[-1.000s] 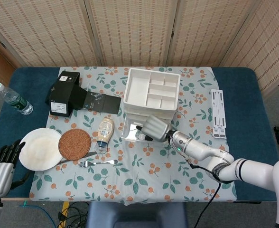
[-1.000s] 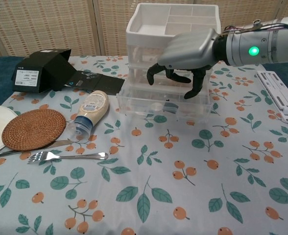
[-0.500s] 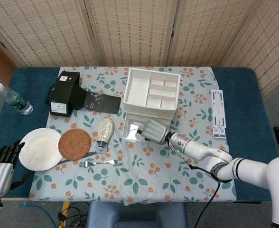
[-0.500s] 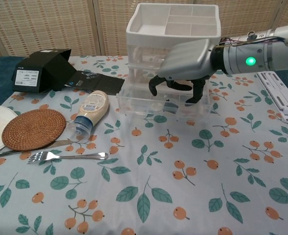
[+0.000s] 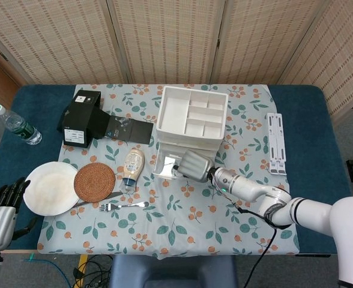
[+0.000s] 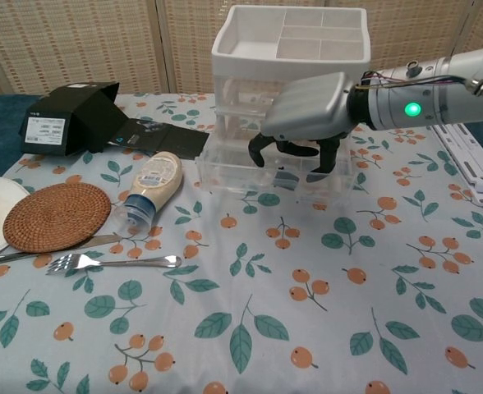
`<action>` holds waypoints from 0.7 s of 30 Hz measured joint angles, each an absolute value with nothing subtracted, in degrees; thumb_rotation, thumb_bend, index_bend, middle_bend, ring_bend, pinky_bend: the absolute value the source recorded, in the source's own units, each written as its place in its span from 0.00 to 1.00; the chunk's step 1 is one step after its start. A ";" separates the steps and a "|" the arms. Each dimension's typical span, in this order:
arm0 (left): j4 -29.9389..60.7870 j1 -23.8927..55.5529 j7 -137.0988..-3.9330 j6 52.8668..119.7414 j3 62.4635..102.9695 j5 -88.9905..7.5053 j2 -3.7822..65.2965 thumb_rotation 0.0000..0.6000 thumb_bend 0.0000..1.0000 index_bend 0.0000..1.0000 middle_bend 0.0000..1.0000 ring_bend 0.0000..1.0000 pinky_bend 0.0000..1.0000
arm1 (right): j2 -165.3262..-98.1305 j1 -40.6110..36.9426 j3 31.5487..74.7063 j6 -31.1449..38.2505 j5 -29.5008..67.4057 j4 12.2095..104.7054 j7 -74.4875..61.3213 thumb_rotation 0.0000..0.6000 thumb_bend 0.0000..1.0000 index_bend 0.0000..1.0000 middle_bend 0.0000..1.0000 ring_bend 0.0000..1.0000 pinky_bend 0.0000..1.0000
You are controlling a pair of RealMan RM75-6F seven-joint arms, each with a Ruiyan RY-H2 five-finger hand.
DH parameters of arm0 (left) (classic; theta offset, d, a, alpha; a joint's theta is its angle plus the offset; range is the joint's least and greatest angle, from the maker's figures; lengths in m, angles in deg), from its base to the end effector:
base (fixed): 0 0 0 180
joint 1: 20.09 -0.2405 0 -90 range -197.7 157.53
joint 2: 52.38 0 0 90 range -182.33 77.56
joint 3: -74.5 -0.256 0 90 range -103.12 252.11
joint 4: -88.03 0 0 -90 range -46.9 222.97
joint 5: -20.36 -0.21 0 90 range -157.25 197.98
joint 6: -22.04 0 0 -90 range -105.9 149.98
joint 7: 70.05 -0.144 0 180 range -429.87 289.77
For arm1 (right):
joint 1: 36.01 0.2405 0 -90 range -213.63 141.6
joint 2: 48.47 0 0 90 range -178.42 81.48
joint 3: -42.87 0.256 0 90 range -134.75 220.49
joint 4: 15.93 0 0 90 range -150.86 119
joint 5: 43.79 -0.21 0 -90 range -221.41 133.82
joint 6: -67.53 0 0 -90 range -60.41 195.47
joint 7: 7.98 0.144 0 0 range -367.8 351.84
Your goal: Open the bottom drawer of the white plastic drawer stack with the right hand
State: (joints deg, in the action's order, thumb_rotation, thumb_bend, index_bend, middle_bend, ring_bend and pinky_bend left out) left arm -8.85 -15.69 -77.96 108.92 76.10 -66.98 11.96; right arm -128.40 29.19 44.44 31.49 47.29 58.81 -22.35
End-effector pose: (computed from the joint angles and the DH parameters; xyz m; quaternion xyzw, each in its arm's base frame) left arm -0.2930 0.1726 0.1510 -0.6101 -0.3653 -0.3776 0.5930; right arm -0.0788 -0.3930 -0.0081 0.9272 -0.0083 0.2257 0.2989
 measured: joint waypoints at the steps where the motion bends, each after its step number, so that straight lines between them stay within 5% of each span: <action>1: -8.90 -15.69 -78.04 108.91 76.11 -66.97 11.97 1.00 0.26 0.07 0.07 0.11 0.09 | -128.52 29.30 44.25 31.44 47.69 58.50 -21.96 1.00 0.26 0.30 0.76 0.95 1.00; 21: -9.48 -15.60 -78.77 108.67 76.28 -66.76 11.78 1.00 0.25 0.07 0.07 0.11 0.09 | -131.06 29.74 43.19 29.54 49.94 54.18 -18.14 1.00 0.28 0.35 0.77 0.95 1.00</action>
State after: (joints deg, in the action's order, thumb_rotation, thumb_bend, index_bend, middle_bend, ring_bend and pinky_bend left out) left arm -9.48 -15.60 -78.77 108.67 76.28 -66.76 11.78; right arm -131.06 29.74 43.19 29.54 49.94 54.18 -18.14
